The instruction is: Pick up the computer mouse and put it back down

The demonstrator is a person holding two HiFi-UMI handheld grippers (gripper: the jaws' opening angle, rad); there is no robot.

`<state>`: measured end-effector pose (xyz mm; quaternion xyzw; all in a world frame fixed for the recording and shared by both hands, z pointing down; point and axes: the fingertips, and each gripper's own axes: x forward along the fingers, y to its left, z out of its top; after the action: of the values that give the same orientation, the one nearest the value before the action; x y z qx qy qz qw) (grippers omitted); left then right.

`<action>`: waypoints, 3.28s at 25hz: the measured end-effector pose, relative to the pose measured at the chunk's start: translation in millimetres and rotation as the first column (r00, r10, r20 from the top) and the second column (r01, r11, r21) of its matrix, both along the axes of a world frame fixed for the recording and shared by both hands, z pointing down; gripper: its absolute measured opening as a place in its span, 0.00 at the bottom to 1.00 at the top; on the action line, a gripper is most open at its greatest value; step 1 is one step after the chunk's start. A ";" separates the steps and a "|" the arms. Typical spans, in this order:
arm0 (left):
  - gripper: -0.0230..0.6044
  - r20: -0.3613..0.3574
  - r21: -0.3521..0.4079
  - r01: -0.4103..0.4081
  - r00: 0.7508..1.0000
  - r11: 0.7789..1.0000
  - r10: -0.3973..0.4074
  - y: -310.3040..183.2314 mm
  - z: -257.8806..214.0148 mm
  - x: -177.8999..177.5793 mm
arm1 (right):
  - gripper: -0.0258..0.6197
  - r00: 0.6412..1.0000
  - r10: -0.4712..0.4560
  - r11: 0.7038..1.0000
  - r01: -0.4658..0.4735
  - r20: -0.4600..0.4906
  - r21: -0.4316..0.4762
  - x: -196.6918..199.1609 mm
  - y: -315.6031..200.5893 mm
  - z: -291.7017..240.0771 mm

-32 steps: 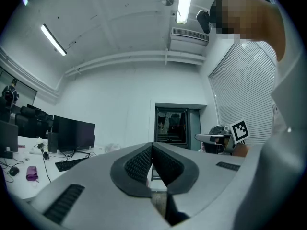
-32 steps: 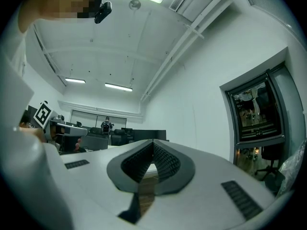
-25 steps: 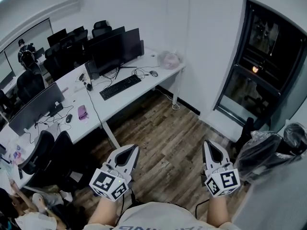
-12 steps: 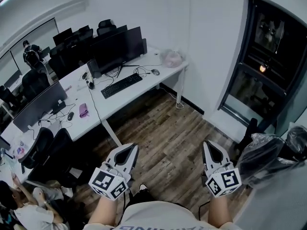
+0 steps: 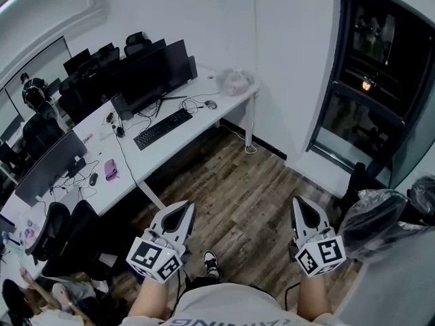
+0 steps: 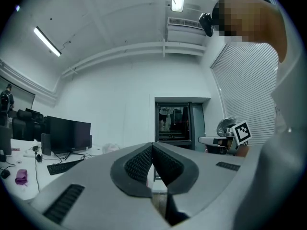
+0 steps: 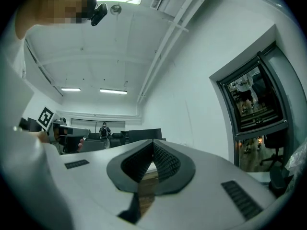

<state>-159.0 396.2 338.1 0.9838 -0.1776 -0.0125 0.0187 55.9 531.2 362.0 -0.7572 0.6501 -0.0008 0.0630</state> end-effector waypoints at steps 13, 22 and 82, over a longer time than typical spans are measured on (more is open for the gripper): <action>0.04 -0.016 -0.034 -0.034 0.999 0.999 0.034 -117.5 11.8 24.5 | 0.07 0.999 -0.008 0.998 0.006 -0.032 -0.061 11.2 -125.8 -1.7; 0.04 -0.021 -0.065 0.027 0.999 0.998 -0.028 -215.0 21.7 -1.9 | 0.07 0.997 -0.074 0.993 0.070 -0.033 -0.098 -10.2 -239.9 3.0; 0.04 0.046 -0.115 0.314 0.949 0.943 -0.311 -501.7 49.0 187.8 | 0.07 0.944 -0.330 0.931 0.329 0.022 -0.159 207.2 -591.0 46.5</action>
<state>28.8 -105.5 387.1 0.9404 -0.3318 0.0087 0.0735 263.0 -59.8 408.5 -0.6402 0.7657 -0.0619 -0.0010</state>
